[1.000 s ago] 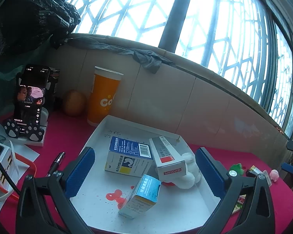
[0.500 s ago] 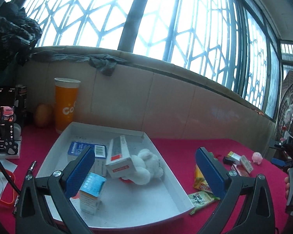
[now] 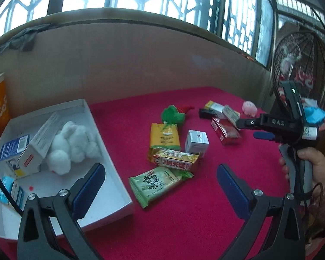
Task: Organize objects
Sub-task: 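Move both grippers back over the remaining snack packs and boxes, then grasp the green snack pack with the left gripper while the right gripper lowers over the red box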
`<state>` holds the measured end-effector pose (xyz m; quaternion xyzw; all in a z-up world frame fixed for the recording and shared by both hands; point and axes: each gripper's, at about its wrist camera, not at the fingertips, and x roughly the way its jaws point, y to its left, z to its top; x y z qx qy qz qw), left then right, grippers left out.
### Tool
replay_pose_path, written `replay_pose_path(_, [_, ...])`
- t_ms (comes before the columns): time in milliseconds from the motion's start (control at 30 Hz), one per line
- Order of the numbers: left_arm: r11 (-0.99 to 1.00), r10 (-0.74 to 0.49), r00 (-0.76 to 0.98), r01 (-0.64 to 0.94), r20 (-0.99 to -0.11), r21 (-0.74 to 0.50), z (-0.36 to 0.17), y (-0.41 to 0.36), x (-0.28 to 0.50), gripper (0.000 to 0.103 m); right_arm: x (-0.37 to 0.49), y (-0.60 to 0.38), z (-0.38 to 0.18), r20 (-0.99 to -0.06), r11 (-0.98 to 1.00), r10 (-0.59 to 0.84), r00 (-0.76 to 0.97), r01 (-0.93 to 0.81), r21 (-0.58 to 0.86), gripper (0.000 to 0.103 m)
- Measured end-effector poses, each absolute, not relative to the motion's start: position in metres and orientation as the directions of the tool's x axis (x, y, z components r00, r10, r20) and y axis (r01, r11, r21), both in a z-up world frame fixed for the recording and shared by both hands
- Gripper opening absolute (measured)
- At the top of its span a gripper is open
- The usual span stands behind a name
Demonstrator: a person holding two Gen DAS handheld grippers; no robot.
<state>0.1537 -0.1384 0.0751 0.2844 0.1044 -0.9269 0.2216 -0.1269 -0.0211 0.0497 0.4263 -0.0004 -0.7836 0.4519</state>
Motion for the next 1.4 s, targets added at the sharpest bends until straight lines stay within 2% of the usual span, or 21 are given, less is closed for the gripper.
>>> replay_pose_path(167, [-0.929, -0.296, -0.64, 0.367, -0.709, 0.056, 0.06, -0.141, 0.107, 0.103, -0.128, -0.039, 0.039, -0.712, -0.611, -0.667, -0.222, 0.71, 0.351, 0.103])
replay_pose_path(333, [-0.949, -0.14, -0.572, 0.31, -0.808, -0.056, 0.037, -0.161, 0.081, 0.103, -0.134, -0.037, 0.034, -0.709, -0.6, -0.681, -0.186, 0.696, 0.394, 0.103])
replay_pose_path(467, [-0.943, -0.125, -0.528, 0.327, -0.84, -0.065, 0.027, -0.17, 0.07, 0.103, -0.141, -0.029, 0.03, -0.698, -0.598, -0.697, -0.166, 0.672, 0.437, 0.103])
replay_pose_path(733, [-0.973, -0.079, -0.465, 0.228, -0.882, -0.033, 0.019, -0.131, 0.073, 0.103, -0.144, -0.025, 0.031, -0.688, -0.577, -0.712, -0.141, 0.674, 0.46, 0.103])
replay_pose_path(867, [-0.972, -0.082, -0.492, 0.23, -0.867, -0.039, 0.023, -0.108, 0.088, 0.103, -0.145, -0.026, 0.032, -0.695, -0.575, -0.707, -0.134, 0.681, 0.453, 0.103])
replay_pose_path(1000, [-0.923, -0.098, -0.517, 0.366, -0.85, -0.116, 0.025, -0.113, 0.1, 0.103, -0.143, -0.028, 0.033, -0.706, -0.581, -0.689, -0.164, 0.708, 0.402, 0.103])
replay_pose_path(1133, [-0.882, -0.176, -0.531, 0.458, -0.829, -0.106, 0.024, -0.118, 0.105, 0.103, -0.142, -0.038, 0.029, -0.727, -0.575, -0.666, -0.167, 0.736, 0.357, 0.103])
replay_pose_path(1200, [-0.871, -0.173, -0.538, 0.475, -0.825, -0.126, 0.023, -0.119, 0.104, 0.102, -0.136, -0.047, 0.027, -0.741, -0.562, -0.646, -0.184, 0.772, 0.298, 0.103])
replay_pose_path(1300, [-0.86, -0.17, -0.543, 0.489, -0.822, -0.145, 0.022, -0.119, 0.102, 0.094, -0.131, -0.061, 0.025, -0.751, -0.583, -0.605, -0.264, 0.79, 0.192, 0.103])
replay_pose_path(1400, [-0.872, -0.238, -0.522, 0.487, -0.819, -0.057, 0.019, -0.113, 0.098, 0.086, -0.132, -0.076, 0.02, -0.766, -0.593, -0.575, -0.288, 0.791, 0.148, 0.099])
